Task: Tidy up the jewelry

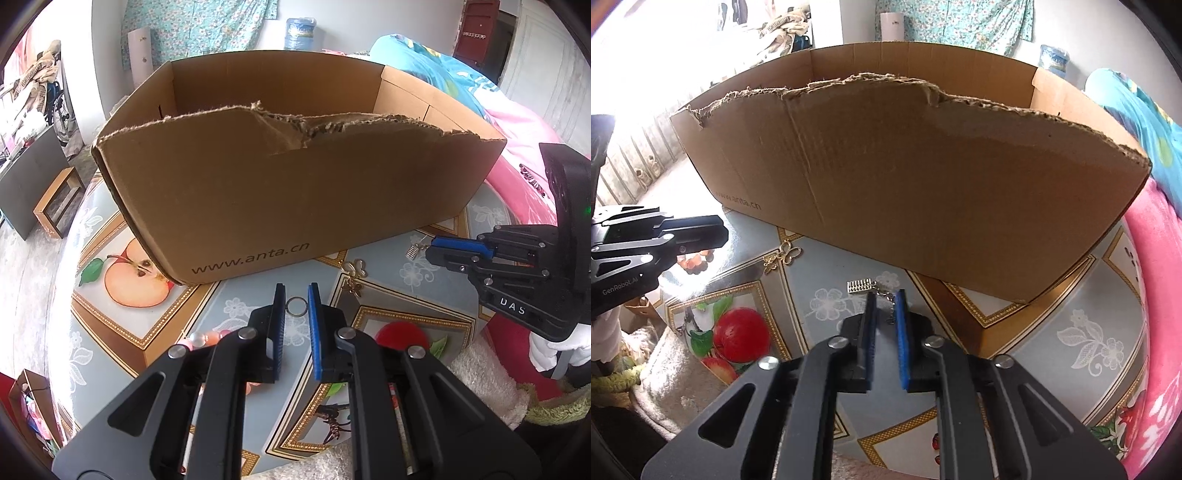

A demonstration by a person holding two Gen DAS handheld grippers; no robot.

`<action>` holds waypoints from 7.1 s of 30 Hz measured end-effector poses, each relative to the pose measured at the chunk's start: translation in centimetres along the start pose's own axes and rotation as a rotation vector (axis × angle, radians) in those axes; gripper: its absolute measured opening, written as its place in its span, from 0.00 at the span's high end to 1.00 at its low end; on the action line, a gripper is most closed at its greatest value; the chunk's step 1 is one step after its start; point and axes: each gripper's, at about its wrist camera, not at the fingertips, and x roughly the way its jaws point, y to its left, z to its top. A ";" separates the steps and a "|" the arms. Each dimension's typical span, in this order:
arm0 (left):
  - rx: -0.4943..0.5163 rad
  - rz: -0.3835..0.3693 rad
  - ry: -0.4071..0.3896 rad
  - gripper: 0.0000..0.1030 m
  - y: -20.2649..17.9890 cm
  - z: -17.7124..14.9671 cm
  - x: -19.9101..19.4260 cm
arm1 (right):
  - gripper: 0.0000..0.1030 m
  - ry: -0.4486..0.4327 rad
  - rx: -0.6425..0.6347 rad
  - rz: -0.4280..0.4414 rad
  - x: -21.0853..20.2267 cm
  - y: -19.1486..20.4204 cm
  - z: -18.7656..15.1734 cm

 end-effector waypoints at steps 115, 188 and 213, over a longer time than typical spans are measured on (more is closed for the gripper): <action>0.051 0.026 -0.121 0.89 -0.2 16.0 -0.5 | 0.83 -0.249 0.142 0.067 -4.8 -4.6 14.4; 0.153 0.035 -0.027 0.67 -3.9 -0.8 0.4 | 0.53 -0.080 0.217 0.121 -1.7 -1.5 0.9; 0.221 0.013 0.024 0.82 -4.4 0.3 2.9 | 0.56 -0.041 0.227 0.159 0.6 -2.3 1.2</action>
